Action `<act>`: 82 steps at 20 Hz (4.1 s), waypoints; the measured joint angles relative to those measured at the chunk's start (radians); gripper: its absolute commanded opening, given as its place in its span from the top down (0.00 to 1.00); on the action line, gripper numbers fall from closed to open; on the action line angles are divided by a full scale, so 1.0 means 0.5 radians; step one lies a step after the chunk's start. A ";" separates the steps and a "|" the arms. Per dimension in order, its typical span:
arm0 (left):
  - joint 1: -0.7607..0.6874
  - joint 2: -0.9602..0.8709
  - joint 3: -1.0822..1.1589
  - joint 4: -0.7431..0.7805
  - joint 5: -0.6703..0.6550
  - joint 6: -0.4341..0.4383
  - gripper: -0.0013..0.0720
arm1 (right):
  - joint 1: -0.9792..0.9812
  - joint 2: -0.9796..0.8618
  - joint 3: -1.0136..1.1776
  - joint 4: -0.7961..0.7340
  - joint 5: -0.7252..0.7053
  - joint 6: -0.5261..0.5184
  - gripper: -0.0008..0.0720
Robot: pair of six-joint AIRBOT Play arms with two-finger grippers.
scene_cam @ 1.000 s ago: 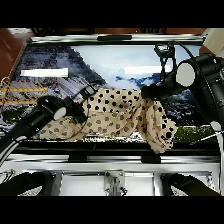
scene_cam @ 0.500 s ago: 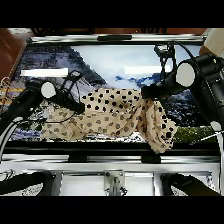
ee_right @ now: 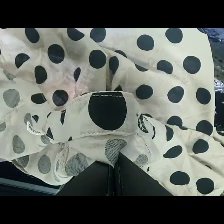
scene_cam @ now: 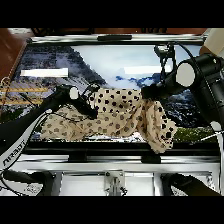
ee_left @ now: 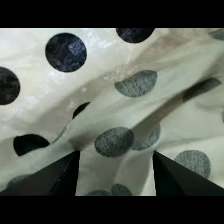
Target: Fold the shirts.
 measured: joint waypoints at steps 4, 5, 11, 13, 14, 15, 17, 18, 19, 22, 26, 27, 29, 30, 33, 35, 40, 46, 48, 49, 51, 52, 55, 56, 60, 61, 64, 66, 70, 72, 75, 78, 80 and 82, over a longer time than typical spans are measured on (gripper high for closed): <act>-0.003 -0.064 0.013 0.004 -0.021 0.011 0.92 | 0.000 0.001 0.000 0.000 0.001 -0.002 0.91; -0.004 -0.065 0.021 0.008 -0.034 0.008 0.92 | 0.000 0.001 0.000 0.000 0.001 -0.004 0.91; 0.005 0.127 0.348 0.325 -0.104 -0.092 0.92 | 0.000 0.008 0.040 -0.053 -0.002 -0.050 0.92; 0.024 0.253 0.530 0.475 -0.116 -0.153 0.92 | 0.000 0.024 0.110 -0.098 -0.004 -0.054 0.92; 0.040 0.329 0.631 0.543 -0.124 -0.188 0.92 | 0.000 0.037 0.161 -0.127 -0.008 -0.056 0.92; 0.060 0.400 0.723 0.600 -0.126 -0.225 0.92 | 0.000 0.052 0.218 -0.154 -0.014 -0.060 0.92; 0.113 0.568 0.919 0.702 -0.130 -0.321 0.92 | 0.000 0.098 0.361 -0.206 -0.060 -0.051 0.92; 0.141 0.649 1.003 0.733 -0.130 -0.374 0.92 | 0.000 0.127 0.436 -0.224 -0.099 -0.042 0.92; 0.166 0.737 1.085 0.758 -0.133 -0.433 0.92 | 0.000 0.162 0.517 -0.233 -0.147 -0.021 0.92; 0.164 1.009 1.246 0.777 -0.074 -0.571 0.92 | 0.000 0.285 0.717 -0.176 -0.355 0.020 0.92; 0.013 1.303 1.321 0.773 0.005 -0.703 0.92 | 0.000 0.439 0.842 -0.004 -0.561 0.063 0.92; -0.014 1.344 1.327 0.776 -0.037 -0.736 0.92 | 0.000 0.457 0.855 0.018 -0.544 0.081 0.92; -0.044 1.386 1.303 0.796 -0.179 -0.784 0.92 | 0.000 0.460 0.868 0.042 -0.392 0.094 0.92; -0.054 1.394 1.263 0.803 -0.250 -0.798 0.92 | 0.000 0.443 0.871 0.048 -0.282 0.092 0.92; -0.067 1.408 0.979 0.881 -0.385 -0.864 0.92 | 0.000 0.336 0.826 0.043 0.106 0.070 0.92; -0.071 1.406 0.689 0.994 -0.423 -0.943 0.92 | 0.002 0.259 0.725 -0.008 0.250 0.069 0.92; -0.027 1.356 -0.050 1.209 -0.233 -1.339 0.91 | 0.003 0.043 0.282 -0.024 0.114 0.182 0.92; -0.007 1.199 -0.336 1.217 0.015 -1.511 0.60 | 0.001 -0.165 0.089 0.103 -0.265 0.265 0.92; -0.005 1.169 -0.359 1.214 0.053 -1.447 0.36 | 0.001 -0.185 0.075 0.117 -0.325 0.271 0.92; -0.004 1.160 -0.363 1.214 0.056 -1.396 0.31 | 0.001 -0.191 0.071 0.129 -0.341 0.272 0.92; 0.006 1.151 -0.359 1.215 0.000 -1.259 0.24 | 0.001 -0.198 0.065 0.163 -0.361 0.273 0.92; 0.022 1.150 -0.355 1.234 -0.067 -1.183 0.24 | 0.001 -0.201 0.063 0.178 -0.352 0.273 0.92; 0.148 1.176 -0.352 1.349 -0.349 -0.975 0.24 | 0.001 -0.205 0.060 0.204 -0.297 0.271 0.92; 0.228 1.206 -0.362 1.379 -0.414 -0.920 0.24 | 0.001 -0.205 0.060 0.209 -0.262 0.270 0.92; 0.697 1.371 -0.395 1.417 -0.404 -0.771 0.24 | 0.001 -0.205 0.060 0.218 -0.142 0.264 0.92; 0.846 1.397 -0.385 1.408 -0.358 -0.742 0.24 | 0.001 -0.205 0.060 0.221 -0.119 0.264 0.92; 1.382 1.401 -0.343 1.209 -0.230 -0.641 0.27 | 0.001 -0.205 0.060 0.223 -0.085 0.263 0.92; 1.709 1.344 -0.329 1.018 -0.203 -0.576 0.27 | 0.001 -0.205 0.060 0.223 -0.073 0.262 0.91; 2.185 1.210 -0.314 0.851 -0.203 -0.382 0.31 | 0.001 -0.205 0.060 0.224 -0.056 0.253 0.91; 2.318 1.131 -0.307 0.809 -0.166 -0.163 0.31 | 0.001 -0.205 0.060 0.224 -0.038 0.240 0.91; 2.428 0.989 -0.293 0.788 -0.115 0.180 0.29 | 0.001 -0.205 0.060 0.222 0.003 0.210 0.91; 2.469 0.868 -0.287 0.766 -0.002 0.395 0.24 | 0.001 -0.205 0.060 0.217 0.040 0.192 0.92; 2.493 0.793 -0.284 0.774 0.083 0.561 0.24 | 0.001 -0.205 0.060 0.215 0.082 0.187 0.91; 2.518 0.714 -0.282 0.776 0.149 0.682 0.24 | 0.001 -0.205 0.060 0.214 0.113 0.180 0.91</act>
